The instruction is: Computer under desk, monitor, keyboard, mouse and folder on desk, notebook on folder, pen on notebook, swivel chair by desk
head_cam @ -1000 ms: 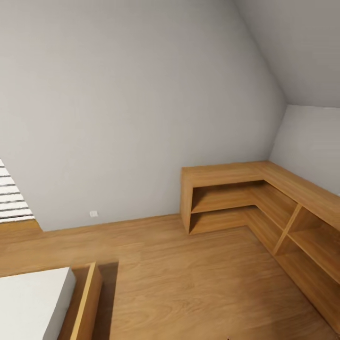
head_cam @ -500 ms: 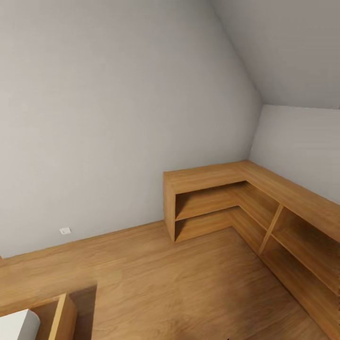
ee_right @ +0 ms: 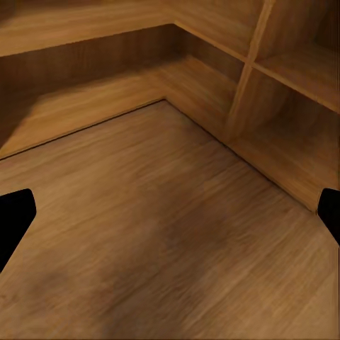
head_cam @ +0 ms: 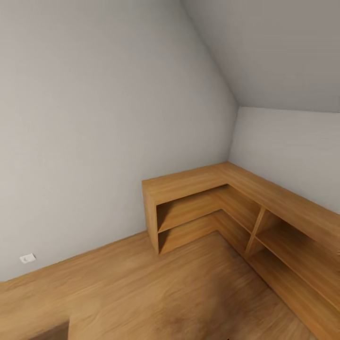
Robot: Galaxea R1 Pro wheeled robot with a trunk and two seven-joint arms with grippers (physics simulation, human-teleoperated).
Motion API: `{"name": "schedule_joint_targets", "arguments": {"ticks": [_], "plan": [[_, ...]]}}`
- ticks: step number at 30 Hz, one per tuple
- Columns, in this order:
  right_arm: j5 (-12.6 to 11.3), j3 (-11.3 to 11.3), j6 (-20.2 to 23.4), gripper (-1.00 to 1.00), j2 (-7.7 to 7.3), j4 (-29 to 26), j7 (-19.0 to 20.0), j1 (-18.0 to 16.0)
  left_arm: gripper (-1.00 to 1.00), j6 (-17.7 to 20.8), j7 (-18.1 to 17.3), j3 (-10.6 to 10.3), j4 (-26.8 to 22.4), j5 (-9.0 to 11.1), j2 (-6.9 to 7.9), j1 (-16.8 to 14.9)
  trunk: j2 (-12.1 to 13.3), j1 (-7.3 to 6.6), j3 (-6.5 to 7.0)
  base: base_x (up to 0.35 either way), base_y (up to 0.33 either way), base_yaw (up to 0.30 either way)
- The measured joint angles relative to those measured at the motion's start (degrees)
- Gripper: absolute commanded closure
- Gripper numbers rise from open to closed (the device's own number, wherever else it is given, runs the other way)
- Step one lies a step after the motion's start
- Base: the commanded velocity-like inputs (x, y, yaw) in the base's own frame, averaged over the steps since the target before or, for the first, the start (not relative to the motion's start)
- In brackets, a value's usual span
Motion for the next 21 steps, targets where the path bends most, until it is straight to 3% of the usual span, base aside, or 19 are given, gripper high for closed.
{"name": "schedule_joint_targets", "arguments": {"ticks": [21], "plan": [[-0.2,0.0,0.1,-1.0,0.09,-0.1,0.1,0.0,-1.0,-0.4,0.2,0.1,-0.1,0.2,-0.08,0.0,0.0,0.0,0.24,0.255,0.021,-0.293]]}}
